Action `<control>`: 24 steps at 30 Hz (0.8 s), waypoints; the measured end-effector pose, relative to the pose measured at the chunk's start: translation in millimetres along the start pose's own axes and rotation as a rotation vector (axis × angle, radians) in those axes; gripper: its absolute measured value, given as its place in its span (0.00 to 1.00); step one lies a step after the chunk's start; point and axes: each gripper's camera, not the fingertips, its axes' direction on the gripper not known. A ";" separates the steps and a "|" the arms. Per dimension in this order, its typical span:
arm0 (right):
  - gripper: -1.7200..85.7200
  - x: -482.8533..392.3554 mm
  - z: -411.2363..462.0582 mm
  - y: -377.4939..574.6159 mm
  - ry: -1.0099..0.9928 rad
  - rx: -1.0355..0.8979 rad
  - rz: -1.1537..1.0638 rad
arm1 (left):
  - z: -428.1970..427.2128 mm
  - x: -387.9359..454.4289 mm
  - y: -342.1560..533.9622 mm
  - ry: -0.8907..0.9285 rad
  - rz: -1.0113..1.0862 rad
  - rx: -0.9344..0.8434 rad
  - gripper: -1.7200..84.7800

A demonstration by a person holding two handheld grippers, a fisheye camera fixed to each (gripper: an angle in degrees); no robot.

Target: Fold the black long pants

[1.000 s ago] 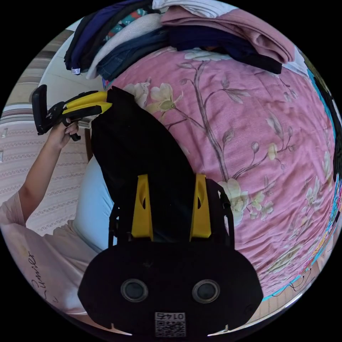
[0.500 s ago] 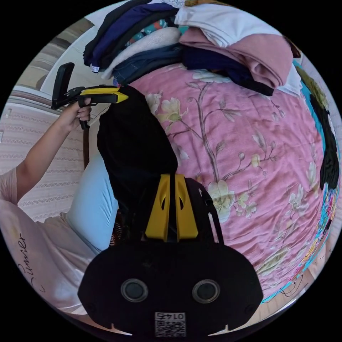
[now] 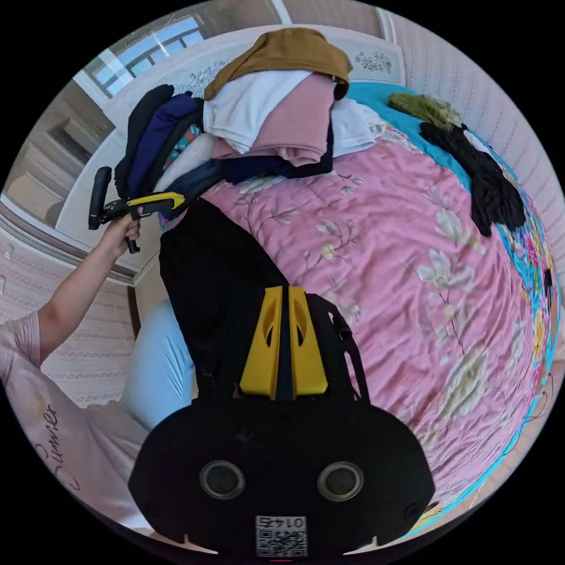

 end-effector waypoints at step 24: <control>0.02 55.4 -67.8 160.4 0.191 -0.006 0.311 | 90.0 480.7 129.7 0.222 0.833 -0.101 0.01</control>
